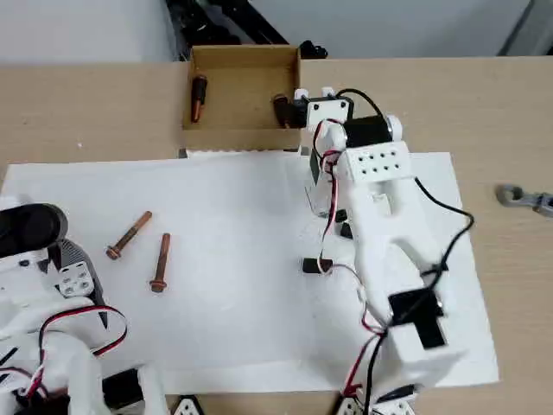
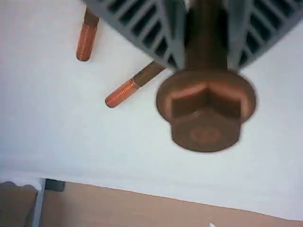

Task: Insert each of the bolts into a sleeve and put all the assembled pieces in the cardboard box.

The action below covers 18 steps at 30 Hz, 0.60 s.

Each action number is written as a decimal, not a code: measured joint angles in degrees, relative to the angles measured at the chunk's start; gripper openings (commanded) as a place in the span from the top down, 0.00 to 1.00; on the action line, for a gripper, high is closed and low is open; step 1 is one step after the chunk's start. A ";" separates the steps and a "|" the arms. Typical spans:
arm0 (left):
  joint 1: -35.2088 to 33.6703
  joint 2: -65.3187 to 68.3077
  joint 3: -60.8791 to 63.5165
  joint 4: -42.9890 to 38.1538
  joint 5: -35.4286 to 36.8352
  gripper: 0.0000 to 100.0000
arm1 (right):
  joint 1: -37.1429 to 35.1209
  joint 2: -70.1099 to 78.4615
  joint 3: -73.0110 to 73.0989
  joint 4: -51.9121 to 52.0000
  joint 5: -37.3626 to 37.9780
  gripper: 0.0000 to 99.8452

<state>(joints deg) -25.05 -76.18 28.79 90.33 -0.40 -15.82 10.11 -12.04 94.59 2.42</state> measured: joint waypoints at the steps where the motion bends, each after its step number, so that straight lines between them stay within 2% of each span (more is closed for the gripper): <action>1: 0.00 0.00 0.00 0.00 0.00 0.99 | 0.00 1.41 -0.62 0.00 0.00 0.84; 7: 0.00 0.00 0.00 0.00 0.00 0.99 | -0.09 8.62 -1.14 -3.69 0.00 0.84; 18: 0.00 0.00 0.00 0.00 0.00 0.99 | 0.18 12.40 -1.32 -9.58 0.18 0.84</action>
<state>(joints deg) -25.05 -76.18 28.79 90.33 -0.40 -15.65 22.51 -13.36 85.01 2.59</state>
